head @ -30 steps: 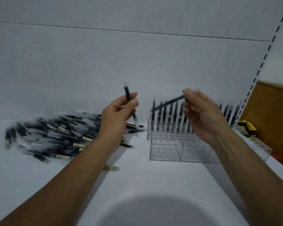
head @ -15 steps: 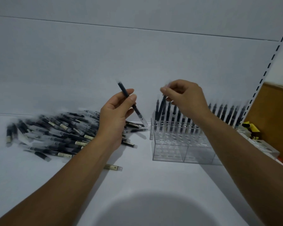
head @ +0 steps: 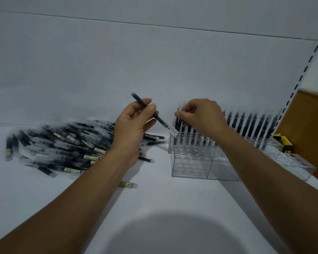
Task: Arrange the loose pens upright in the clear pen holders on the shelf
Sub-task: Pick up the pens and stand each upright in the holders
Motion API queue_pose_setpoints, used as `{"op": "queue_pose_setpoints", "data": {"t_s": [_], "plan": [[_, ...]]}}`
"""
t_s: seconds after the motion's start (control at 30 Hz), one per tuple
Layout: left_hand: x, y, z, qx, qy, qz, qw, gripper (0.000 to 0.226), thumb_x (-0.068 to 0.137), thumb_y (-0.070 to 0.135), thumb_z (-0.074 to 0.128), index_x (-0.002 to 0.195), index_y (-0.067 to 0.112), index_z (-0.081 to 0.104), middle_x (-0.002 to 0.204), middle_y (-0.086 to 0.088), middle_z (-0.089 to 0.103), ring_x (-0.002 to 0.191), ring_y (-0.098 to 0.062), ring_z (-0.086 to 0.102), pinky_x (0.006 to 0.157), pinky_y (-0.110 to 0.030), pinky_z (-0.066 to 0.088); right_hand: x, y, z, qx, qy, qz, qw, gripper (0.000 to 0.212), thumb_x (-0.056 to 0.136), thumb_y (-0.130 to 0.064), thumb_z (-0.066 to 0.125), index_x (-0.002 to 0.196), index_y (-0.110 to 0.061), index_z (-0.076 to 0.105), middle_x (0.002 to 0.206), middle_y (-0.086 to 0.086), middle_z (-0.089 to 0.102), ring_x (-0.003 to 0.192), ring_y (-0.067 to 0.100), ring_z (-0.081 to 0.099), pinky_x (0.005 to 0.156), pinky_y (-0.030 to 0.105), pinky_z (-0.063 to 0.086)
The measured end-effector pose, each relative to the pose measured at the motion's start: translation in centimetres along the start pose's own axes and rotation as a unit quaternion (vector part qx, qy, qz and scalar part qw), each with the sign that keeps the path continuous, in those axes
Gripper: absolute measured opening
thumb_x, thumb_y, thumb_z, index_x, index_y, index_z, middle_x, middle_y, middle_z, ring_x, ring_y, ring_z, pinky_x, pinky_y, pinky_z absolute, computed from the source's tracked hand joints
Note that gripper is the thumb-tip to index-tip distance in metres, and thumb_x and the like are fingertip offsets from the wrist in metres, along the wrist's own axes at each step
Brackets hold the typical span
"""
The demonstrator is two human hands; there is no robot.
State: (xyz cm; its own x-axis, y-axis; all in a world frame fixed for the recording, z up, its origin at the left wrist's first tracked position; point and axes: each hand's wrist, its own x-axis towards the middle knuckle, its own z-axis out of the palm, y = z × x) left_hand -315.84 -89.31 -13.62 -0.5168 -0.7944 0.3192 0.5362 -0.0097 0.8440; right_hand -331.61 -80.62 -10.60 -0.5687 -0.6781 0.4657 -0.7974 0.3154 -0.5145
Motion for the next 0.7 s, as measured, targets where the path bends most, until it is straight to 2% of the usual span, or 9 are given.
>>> {"op": "queue_pose_setpoints", "data": {"t_s": [0.2,0.3,0.4,0.47,0.5,0.6,0.7], "plan": [[-0.2,-0.1,0.2,-0.016,-0.003,-0.010,1.000,0.016,0.088,0.011,0.066,0.103,0.016,0.064,0.093,-0.003,0.069,0.091,-0.011,0.069,0.083,-0.024,0.055,-1.0,0.6,-0.1,-0.004,-0.032,0.007,0.999,0.027,0.085,-0.046,0.070,0.093,-0.020,0.073,0.086,-0.004,0.073,0.080,0.013,0.069,0.080,0.036,0.057],[-0.2,-0.2,0.2,-0.039,-0.002,-0.022,0.999,0.014,0.088,0.011,0.066,0.100,0.017,0.064,0.092,-0.002,0.070,0.090,-0.011,0.069,0.080,-0.022,0.054,-2.4,0.3,-1.3,0.097,-0.016,0.016,0.995,0.034,0.090,-0.054,0.058,0.091,-0.023,0.073,0.080,-0.007,0.074,0.072,0.008,0.070,0.071,0.028,0.055],[-0.2,-0.2,0.3,-0.058,0.005,-0.025,0.998,0.012,0.089,0.010,0.065,0.098,0.018,0.063,0.092,-0.002,0.069,0.088,-0.010,0.069,0.077,-0.021,0.053,-3.8,-0.5,-2.2,0.220,-0.126,0.038,0.967,0.042,0.089,-0.056,0.052,0.096,-0.020,0.072,0.081,-0.005,0.074,0.071,0.009,0.070,0.064,0.021,0.053],[-0.2,-0.1,0.4,-0.065,0.008,-0.027,0.998,0.012,0.089,0.010,0.065,0.098,0.017,0.062,0.093,-0.002,0.069,0.088,-0.010,0.069,0.076,-0.020,0.053,-4.2,-0.6,-2.4,0.247,-0.192,0.027,0.949,0.032,0.085,-0.046,0.062,0.099,-0.019,0.071,0.086,-0.002,0.075,0.073,0.011,0.070,0.064,0.021,0.053],[-0.3,-0.1,0.4,-0.068,0.007,-0.029,0.997,0.011,0.089,0.011,0.065,0.098,0.017,0.062,0.093,-0.002,0.069,0.088,-0.010,0.068,0.076,-0.020,0.053,-4.3,-0.6,-2.3,0.268,-0.199,0.021,0.942,0.025,0.084,-0.037,0.067,0.099,-0.017,0.070,0.086,0.000,0.075,0.073,0.011,0.070,0.063,0.021,0.053],[-0.3,-0.2,0.4,-0.071,0.003,-0.032,0.997,0.010,0.089,0.013,0.065,0.097,0.017,0.061,0.094,-0.002,0.070,0.092,-0.012,0.068,0.077,-0.021,0.054,-4.1,-0.4,-2.1,0.345,-0.159,0.025,0.925,0.013,0.082,-0.021,0.073,0.094,-0.014,0.071,0.080,0.000,0.073,0.069,0.009,0.064,0.059,0.019,0.049],[-0.5,-0.2,0.5,0.004,-0.012,-0.028,1.000,0.013,0.090,0.022,0.063,0.102,0.016,0.064,0.098,-0.001,0.073,0.097,-0.014,0.070,0.084,-0.026,0.055,-3.8,-0.1,-2.5,0.442,-0.111,0.048,0.889,0.015,0.075,-0.022,0.074,0.088,-0.016,0.071,0.074,-0.006,0.068,0.066,0.007,0.058,0.058,0.018,0.047]]}}
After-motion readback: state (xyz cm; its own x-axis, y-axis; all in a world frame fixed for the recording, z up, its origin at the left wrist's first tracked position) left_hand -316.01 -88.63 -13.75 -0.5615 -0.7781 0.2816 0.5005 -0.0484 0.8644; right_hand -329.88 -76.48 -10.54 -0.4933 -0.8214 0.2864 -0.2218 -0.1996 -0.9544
